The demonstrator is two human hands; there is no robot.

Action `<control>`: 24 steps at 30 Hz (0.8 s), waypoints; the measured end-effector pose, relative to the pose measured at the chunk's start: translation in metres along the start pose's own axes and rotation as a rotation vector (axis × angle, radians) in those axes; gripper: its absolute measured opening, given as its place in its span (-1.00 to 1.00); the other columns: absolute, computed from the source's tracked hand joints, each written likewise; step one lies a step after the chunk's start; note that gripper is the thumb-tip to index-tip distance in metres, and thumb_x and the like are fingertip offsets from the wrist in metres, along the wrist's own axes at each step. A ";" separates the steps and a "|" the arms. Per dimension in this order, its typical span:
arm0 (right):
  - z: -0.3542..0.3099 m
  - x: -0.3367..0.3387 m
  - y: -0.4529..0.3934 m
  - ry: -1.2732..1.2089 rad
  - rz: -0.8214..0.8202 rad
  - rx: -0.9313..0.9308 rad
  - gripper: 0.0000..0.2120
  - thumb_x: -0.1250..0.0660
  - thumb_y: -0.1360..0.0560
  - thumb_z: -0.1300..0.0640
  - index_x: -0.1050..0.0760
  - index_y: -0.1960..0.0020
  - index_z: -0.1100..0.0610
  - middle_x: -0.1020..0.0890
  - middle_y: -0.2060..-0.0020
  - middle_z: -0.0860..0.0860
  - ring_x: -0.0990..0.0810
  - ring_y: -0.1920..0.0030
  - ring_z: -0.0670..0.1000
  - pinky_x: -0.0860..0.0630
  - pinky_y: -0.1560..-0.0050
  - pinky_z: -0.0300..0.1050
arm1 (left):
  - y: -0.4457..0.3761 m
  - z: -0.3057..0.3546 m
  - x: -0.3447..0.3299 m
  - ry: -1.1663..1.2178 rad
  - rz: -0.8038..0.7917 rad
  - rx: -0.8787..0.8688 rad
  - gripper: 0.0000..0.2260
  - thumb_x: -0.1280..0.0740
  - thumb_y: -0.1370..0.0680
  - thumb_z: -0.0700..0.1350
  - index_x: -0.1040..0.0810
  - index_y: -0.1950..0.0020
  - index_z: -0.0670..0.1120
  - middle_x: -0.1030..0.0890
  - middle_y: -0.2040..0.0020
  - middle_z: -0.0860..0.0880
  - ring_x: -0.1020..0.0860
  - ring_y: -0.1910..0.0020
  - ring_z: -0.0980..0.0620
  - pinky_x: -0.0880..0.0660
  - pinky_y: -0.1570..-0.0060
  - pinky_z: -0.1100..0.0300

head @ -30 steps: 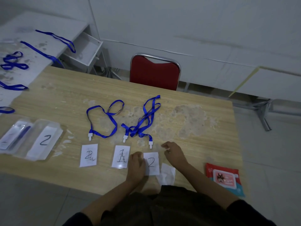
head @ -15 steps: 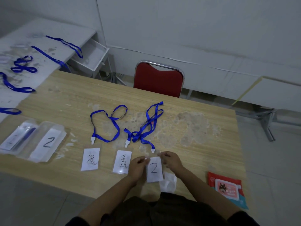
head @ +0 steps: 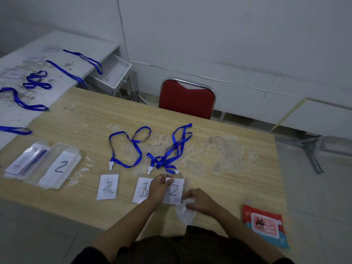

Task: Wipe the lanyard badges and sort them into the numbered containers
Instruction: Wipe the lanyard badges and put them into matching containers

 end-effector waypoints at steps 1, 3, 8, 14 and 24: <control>0.002 -0.004 0.003 0.112 -0.013 0.049 -0.72 -0.51 -0.36 0.07 -0.65 -0.05 0.09 -0.61 0.07 -0.08 -0.54 0.06 -0.16 -0.41 0.06 -0.38 | 0.001 0.000 0.001 0.009 0.003 -0.002 -0.95 -0.42 -0.52 -0.15 -0.60 0.07 -0.01 -0.65 0.16 0.04 -0.60 0.17 0.11 -0.46 0.26 0.30; 0.010 -0.005 0.008 0.253 0.007 0.070 -0.72 -0.54 -0.32 0.02 -0.65 -0.01 0.05 -0.47 0.13 -0.16 -0.44 0.02 -0.13 -0.31 0.09 -0.36 | 0.002 0.002 0.002 0.022 0.007 -0.012 -0.96 -0.42 -0.52 -0.15 -0.60 0.07 -0.01 -0.65 0.18 0.07 -0.60 0.19 0.13 -0.46 0.29 0.32; 0.026 0.008 0.011 0.295 -0.041 -0.008 -0.73 -0.49 -0.36 0.12 -0.63 -0.06 0.10 -0.60 0.02 -0.03 -0.55 -0.06 -0.02 -0.43 -0.04 -0.25 | 0.007 0.017 0.000 0.067 -0.039 -0.071 -0.98 -0.43 -0.51 -0.14 -0.62 0.11 -0.02 -0.68 0.17 0.07 -0.62 0.15 0.13 -0.50 0.19 0.33; -0.019 0.076 0.013 -0.405 0.349 -0.052 -0.78 -0.20 -0.63 0.10 -0.62 -0.10 0.05 -0.63 -0.02 -0.06 -0.54 0.13 -0.18 -0.43 0.13 -0.22 | 0.011 0.030 -0.004 0.196 -0.111 -0.044 -0.94 -0.44 -0.50 -0.12 -0.62 0.06 -0.06 -0.71 0.11 -0.02 -0.66 0.07 -0.03 -0.57 0.03 0.08; -0.098 0.070 -0.006 -0.626 0.223 0.114 -0.58 -0.03 -0.60 -0.16 -0.58 -0.19 -0.01 -0.58 -0.25 0.08 -0.55 -0.21 -0.06 -0.43 -0.20 -0.30 | 0.026 0.095 -0.006 0.310 -0.249 -0.162 -0.71 -0.40 -0.50 -0.08 -0.59 -0.10 -0.26 -0.65 -0.04 -0.27 -0.62 0.00 -0.16 -0.56 -0.02 -0.04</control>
Point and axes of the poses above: each hand's wrist, its own y-axis away from the middle knuckle, its own x-axis out of the back of the hand, z = x × y, the point moved 10 cm from there along -y, towards the middle knuckle
